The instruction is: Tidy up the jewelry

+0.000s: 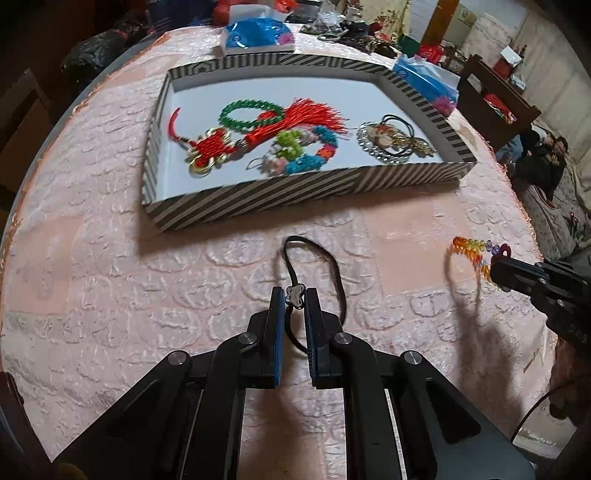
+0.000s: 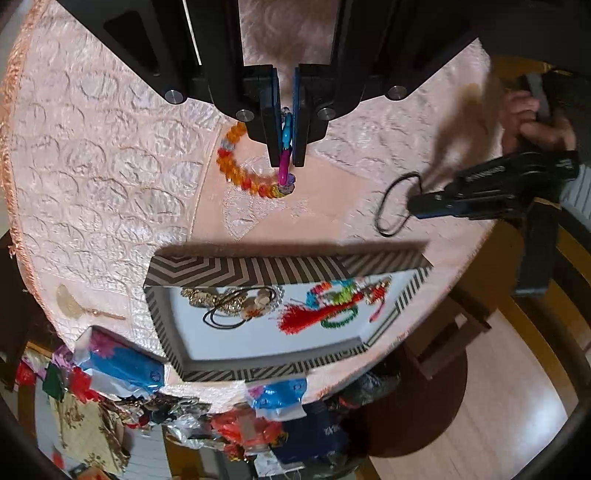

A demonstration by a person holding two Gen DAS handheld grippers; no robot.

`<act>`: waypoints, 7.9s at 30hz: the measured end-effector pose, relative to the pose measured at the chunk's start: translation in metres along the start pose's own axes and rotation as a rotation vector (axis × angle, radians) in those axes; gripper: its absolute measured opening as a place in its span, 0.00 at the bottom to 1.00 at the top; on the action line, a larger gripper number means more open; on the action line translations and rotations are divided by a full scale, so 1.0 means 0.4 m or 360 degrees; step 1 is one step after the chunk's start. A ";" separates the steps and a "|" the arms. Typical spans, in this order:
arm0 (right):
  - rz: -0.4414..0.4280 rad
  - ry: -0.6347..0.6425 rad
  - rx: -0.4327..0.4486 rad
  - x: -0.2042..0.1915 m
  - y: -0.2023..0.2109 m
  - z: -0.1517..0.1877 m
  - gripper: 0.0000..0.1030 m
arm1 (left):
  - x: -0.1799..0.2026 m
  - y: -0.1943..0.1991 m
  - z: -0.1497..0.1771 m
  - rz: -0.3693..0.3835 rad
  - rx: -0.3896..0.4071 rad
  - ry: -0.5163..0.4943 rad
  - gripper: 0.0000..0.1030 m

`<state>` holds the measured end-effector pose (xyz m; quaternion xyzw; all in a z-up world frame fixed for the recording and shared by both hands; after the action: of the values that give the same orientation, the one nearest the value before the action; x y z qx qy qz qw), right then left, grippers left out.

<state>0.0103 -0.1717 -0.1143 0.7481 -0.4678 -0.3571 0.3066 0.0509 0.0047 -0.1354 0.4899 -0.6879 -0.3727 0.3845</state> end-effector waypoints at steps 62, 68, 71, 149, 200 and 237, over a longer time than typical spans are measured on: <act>0.0172 0.0052 0.0088 -0.062 0.143 -0.058 0.04 | 0.088 0.220 -0.082 -0.0198 0.0139 0.0010 0.09; 0.0164 0.0074 0.0088 -0.065 0.138 -0.065 0.04 | 0.083 0.210 -0.089 -0.0198 0.0128 0.0012 0.09; 0.0165 0.0086 0.0090 -0.067 0.135 -0.073 0.04 | 0.083 0.209 -0.090 -0.0198 0.0127 0.0011 0.09; 0.0138 -0.0274 -0.0023 0.191 -0.192 -0.385 0.07 | -0.072 -0.097 -0.397 -0.0259 0.0121 0.0191 0.53; 0.0344 -0.0165 0.0097 0.044 0.254 -0.096 0.45 | 0.209 0.306 -0.104 -0.0339 0.0321 0.0186 0.99; 0.0446 -0.0457 0.0033 -0.046 0.088 -0.163 0.45 | -0.023 0.188 -0.199 -0.0298 0.0132 0.0023 0.99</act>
<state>0.0413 -0.1600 -0.0455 0.6202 -0.6100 -0.4090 0.2758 0.0950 0.0208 -0.0362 0.5701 -0.6511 -0.3748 0.3325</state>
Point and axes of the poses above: each gripper's, at about its wrist camera, not at the fingertips, and y roughly against the way its jaws point, x to its right, z to its underside, the point moved 7 cm from there along -y, roughly the way its jaws point, and after that the axes turned 5 degrees about y, right-handed, at the moved point
